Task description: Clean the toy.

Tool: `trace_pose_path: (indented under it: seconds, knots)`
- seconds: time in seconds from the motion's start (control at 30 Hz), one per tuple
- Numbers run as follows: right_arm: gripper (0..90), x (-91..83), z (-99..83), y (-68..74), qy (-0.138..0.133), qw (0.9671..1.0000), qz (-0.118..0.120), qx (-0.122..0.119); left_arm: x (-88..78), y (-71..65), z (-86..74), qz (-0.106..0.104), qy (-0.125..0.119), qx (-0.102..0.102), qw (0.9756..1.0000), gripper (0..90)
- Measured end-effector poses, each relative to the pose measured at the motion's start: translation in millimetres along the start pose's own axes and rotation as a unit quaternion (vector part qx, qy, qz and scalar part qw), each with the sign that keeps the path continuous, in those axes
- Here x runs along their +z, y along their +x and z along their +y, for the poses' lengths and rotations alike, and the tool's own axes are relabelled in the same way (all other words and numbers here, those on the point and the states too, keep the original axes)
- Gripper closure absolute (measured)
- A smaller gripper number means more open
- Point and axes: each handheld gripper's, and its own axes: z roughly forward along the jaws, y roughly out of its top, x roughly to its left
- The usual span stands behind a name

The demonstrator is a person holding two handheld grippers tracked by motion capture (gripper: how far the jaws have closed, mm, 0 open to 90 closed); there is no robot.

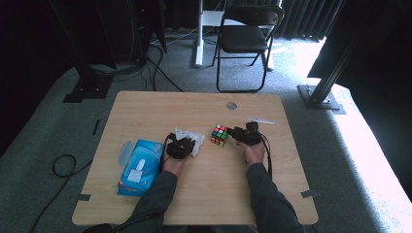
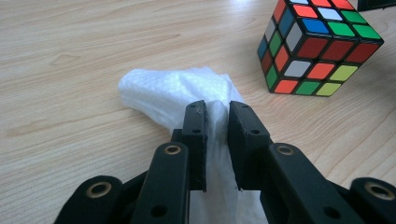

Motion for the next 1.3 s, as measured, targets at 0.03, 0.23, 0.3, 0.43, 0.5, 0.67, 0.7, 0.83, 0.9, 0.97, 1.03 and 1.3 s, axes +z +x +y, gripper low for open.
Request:
trace_pose_path:
  seconds: [0.03, 0.23, 0.3, 0.43, 0.5, 0.67, 0.7, 0.83, 0.9, 0.97, 1.03, 1.3]
  knots:
    - [44.4, 0.0, 0.5, 2.2, -0.001, 0.9999, 0.001, -0.012, 0.0, 0.0, 0.0, 0.000, 0.000, 0.000, 1.0000, 77.5]
    - [27.3, 3.6, -0.7, 16.7, 0.004, 0.9949, -0.003, -0.101, 0.4, 0.0, -0.3, 0.000, 0.001, 0.000, 1.0000, 77.4]
    - [25.0, 5.9, -1.1, 19.6, 0.007, 0.9934, -0.003, -0.114, 0.4, -0.1, -0.3, -0.001, 0.000, -0.001, 1.0000, 77.3]
    - [23.3, 9.3, 1.3, 23.0, 0.012, 0.9922, -0.001, -0.124, 0.2, 0.1, -0.1, -0.001, 0.001, -0.001, 1.0000, 77.0]
    - [22.1, 10.5, 2.6, 25.0, 0.014, 0.9908, 0.000, -0.134, 0.0, 0.2, -0.1, -0.001, 0.001, -0.001, 1.0000, 77.0]
    - [20.4, 14.9, 4.6, 27.5, 0.026, 0.9865, -0.003, -0.161, -0.2, 0.1, 0.0, -0.001, 0.000, -0.001, 1.0000, 76.9]
    - [20.3, 15.6, 4.7, 27.6, 0.027, 0.9858, -0.004, -0.165, -0.2, -0.1, 0.1, -0.001, 0.000, 0.000, 1.0000, 76.9]
    - [19.8, 19.8, 5.2, 26.8, 0.040, 0.9824, -0.007, -0.182, -0.2, 0.2, 0.4, -0.002, 0.001, 0.000, 1.0000, 76.8]
    - [20.5, 21.9, 5.3, 25.5, 0.044, 0.9819, -0.010, -0.184, -0.4, 0.3, 0.5, -0.002, 0.000, 0.000, 1.0000, 76.8]
    - [21.3, 23.3, 4.9, 24.5, 0.046, 0.9817, -0.007, -0.184, -0.3, 0.4, 0.6, -0.002, 0.000, 0.000, 1.0000, 76.8]
    - [21.8, 24.5, 4.1, 24.4, 0.048, 0.9807, -0.005, -0.189, -0.3, 0.4, 0.6, -0.002, 0.000, 0.000, 1.0000, 76.7]
    - [22.4, 29.2, 3.3, 25.4, 0.058, 0.9772, -0.006, -0.204, -0.5, 0.6, 1.1, -0.002, 0.000, 0.001, 1.0000, 76.6]
